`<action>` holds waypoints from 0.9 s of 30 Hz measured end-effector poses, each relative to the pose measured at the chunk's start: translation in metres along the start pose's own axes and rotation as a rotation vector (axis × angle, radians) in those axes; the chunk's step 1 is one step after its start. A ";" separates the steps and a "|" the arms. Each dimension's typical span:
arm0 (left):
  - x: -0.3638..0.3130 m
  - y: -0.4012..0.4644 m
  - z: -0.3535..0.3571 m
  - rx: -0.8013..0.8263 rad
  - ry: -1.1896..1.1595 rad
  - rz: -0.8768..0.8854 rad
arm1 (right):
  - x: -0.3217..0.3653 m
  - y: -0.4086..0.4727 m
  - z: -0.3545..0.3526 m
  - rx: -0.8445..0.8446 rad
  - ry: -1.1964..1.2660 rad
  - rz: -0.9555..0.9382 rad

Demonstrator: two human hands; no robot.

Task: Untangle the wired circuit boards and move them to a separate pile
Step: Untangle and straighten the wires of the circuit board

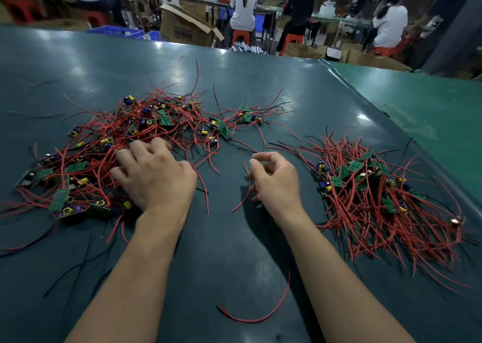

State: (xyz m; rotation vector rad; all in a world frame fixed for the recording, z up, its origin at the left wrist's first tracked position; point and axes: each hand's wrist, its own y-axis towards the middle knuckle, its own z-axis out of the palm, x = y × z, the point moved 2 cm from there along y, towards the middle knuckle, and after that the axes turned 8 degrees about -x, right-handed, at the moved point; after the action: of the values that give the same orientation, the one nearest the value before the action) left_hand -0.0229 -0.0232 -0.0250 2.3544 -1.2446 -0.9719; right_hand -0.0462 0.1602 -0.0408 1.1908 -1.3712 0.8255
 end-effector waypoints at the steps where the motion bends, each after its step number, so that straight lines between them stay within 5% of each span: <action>1: 0.003 0.001 0.000 0.070 0.035 -0.044 | 0.000 0.000 0.000 0.005 -0.004 -0.006; 4: 0.007 -0.001 0.007 0.240 0.080 -0.041 | -0.002 0.001 0.000 0.010 -0.002 -0.016; 8: 0.008 -0.001 0.010 0.193 -0.023 0.005 | -0.004 0.002 0.001 0.012 -0.004 -0.015; 15: -0.002 0.000 -0.009 -0.214 -0.321 0.088 | -0.001 0.002 0.002 0.030 -0.092 -0.067; 19: -0.020 -0.011 -0.022 -0.532 -0.675 0.494 | 0.009 -0.003 0.003 0.203 0.156 0.120; 22: -0.043 -0.031 -0.020 -0.395 -0.915 0.649 | 0.016 -0.009 0.008 0.421 0.373 0.207; 27: -0.050 -0.040 -0.005 -0.151 -0.979 0.659 | 0.018 -0.003 0.004 0.312 0.508 0.143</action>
State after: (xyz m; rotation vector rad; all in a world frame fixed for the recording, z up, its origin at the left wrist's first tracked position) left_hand -0.0144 0.0405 -0.0225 1.1248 -1.9637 -1.9106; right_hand -0.0429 0.1522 -0.0244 1.0230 -0.9356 1.3759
